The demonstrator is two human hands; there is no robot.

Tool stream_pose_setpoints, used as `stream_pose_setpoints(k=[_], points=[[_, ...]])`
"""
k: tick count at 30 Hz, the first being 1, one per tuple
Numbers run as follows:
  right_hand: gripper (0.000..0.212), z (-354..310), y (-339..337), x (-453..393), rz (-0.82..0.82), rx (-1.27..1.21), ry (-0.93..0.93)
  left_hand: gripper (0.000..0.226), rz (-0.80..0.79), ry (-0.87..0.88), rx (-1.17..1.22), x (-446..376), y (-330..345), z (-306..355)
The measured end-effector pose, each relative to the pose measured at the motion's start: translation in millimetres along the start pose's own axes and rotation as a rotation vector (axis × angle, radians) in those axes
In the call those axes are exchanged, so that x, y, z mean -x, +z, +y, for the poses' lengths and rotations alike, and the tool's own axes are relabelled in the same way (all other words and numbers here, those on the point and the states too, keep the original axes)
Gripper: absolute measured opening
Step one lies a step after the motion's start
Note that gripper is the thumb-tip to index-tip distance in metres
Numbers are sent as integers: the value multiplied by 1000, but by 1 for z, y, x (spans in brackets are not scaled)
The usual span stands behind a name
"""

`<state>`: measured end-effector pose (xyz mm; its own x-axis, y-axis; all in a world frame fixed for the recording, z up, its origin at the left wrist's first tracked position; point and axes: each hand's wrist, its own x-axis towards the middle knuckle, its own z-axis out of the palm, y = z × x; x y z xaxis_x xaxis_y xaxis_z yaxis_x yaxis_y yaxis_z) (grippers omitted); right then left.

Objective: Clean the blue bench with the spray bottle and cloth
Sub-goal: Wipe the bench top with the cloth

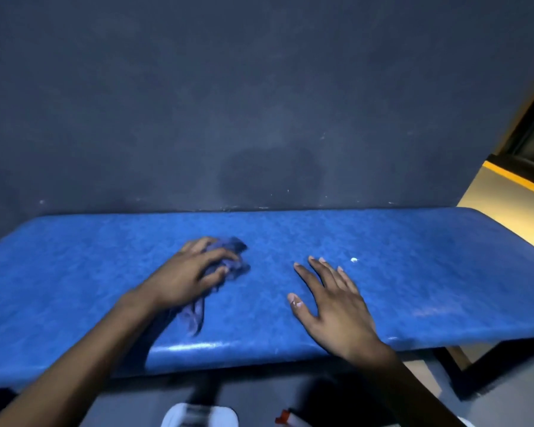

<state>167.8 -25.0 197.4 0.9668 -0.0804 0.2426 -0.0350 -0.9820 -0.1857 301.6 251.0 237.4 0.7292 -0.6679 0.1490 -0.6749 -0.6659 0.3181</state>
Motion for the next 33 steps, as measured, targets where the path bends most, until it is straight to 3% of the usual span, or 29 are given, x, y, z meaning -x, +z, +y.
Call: stream_pose_setpoints(k=[4,8,13,17,21,25,29,33], points=[[71,0,2,-1,-1,7,2,56,34,-138,-65,-58,14,11],[73,0,-1,0,-15,-8,-7,44,-15,-9,-91,-69,36,50],[75,2,-4,1,-50,-27,-15,46,-77,119,-37,1,24,43],[73,0,0,0,-36,-32,-11,55,-13,-19,-2,12,10,11],[72,1,-1,0,-27,-47,-6,61,4,-266,-79,-35,17,30],[66,4,-8,1,-38,-79,-35,82,2,-142,-94,-45,31,68],[56,34,-25,15,43,-189,-32,60,29,-30,-37,-27,33,76],[53,101,-47,28,112,-111,99,39,115,-39,38,-39,28,82]])
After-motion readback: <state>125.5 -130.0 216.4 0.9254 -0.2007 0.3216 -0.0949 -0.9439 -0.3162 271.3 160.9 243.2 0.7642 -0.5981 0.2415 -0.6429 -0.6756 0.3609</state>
